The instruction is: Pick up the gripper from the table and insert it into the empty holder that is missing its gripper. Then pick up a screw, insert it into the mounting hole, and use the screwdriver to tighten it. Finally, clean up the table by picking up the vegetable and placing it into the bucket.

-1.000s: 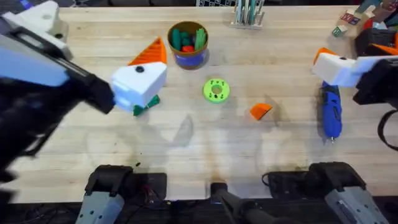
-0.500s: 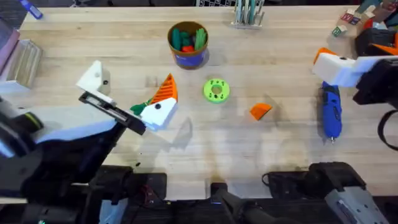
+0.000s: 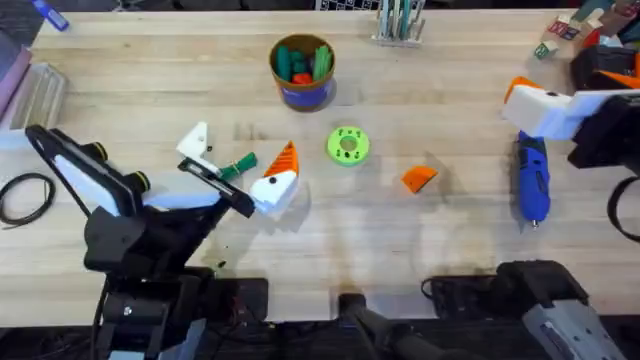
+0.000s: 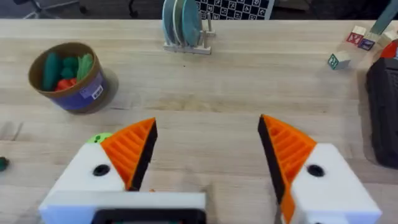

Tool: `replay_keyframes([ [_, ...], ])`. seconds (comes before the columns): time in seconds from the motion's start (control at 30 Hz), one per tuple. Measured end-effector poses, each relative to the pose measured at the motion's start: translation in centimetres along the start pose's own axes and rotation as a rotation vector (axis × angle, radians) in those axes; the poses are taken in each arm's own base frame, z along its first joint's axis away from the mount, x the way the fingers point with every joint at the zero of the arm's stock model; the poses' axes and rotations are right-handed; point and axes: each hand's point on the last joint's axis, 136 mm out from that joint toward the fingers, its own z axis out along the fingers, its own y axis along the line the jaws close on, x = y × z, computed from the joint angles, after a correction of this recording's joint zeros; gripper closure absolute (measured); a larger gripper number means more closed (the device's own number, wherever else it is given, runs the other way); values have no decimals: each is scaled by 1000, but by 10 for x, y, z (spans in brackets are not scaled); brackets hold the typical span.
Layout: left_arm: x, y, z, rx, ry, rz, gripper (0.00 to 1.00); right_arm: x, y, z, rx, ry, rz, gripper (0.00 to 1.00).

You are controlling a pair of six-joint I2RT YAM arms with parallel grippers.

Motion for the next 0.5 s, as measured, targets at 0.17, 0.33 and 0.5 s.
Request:
replay_keyframes([
  [0.17,0,-1,0,4,1,0,14,0,0,0,0,0,0,10],
  [0.33,0,-1,0,6,1,0,13,0,0,0,0,0,-2,10],
  [0.5,0,-1,0,6,1,0,15,0,0,0,0,0,-3,10],
])
